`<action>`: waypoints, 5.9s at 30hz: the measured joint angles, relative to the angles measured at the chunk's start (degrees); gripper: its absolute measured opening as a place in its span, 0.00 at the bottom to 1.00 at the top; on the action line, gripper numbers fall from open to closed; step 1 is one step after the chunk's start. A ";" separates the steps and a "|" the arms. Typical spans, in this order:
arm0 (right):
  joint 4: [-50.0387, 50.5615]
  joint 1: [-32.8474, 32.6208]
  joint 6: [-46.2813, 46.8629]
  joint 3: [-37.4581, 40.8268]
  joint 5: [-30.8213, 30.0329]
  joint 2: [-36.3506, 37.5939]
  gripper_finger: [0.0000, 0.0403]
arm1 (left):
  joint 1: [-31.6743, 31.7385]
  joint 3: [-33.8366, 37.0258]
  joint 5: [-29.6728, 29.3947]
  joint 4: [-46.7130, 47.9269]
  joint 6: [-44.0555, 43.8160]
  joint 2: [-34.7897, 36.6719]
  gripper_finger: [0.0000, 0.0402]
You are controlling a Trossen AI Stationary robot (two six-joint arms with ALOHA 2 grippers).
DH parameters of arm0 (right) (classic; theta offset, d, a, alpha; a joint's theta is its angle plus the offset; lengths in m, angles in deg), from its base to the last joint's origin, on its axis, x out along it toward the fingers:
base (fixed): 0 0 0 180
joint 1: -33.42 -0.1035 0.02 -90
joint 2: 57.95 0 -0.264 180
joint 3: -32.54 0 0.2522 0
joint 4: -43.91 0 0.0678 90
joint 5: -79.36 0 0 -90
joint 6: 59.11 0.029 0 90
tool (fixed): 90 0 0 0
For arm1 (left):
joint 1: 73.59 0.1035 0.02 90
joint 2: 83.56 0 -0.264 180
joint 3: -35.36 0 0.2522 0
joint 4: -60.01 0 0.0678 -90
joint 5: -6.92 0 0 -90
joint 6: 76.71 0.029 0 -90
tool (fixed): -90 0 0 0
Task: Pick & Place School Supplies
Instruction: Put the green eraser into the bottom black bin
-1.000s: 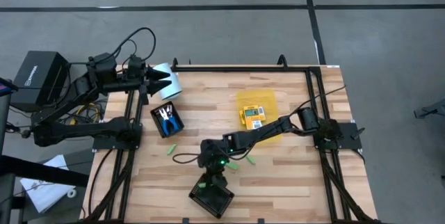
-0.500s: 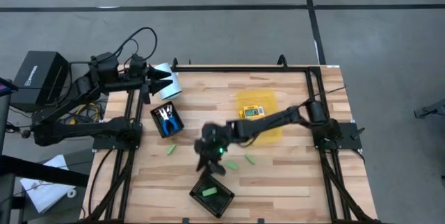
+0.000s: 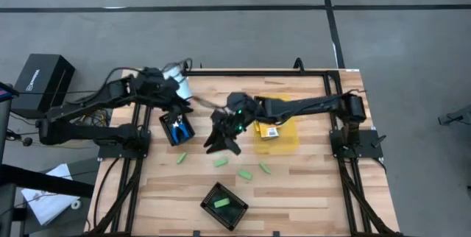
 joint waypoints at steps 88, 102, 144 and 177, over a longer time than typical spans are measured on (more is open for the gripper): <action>0.43 4.77 -1.03 -0.02 -0.88 12.87 0.35 | -46.61 19.46 -19.78 -15.32 -70.19 -27.36 0.07; -0.23 4.83 -2.01 -0.02 -0.82 12.87 0.35 | -47.77 19.42 -21.31 -38.76 -59.72 -20.43 0.06; -0.15 6.65 -3.17 -0.04 -0.83 12.87 0.35 | -48.00 6.52 7.82 -53.72 -36.91 -46.85 0.24; 52.57 0.46 2.01 -6.87 -26.88 14.84 0.34 | -21.87 6.56 -9.78 -52.53 -16.57 -7.96 0.42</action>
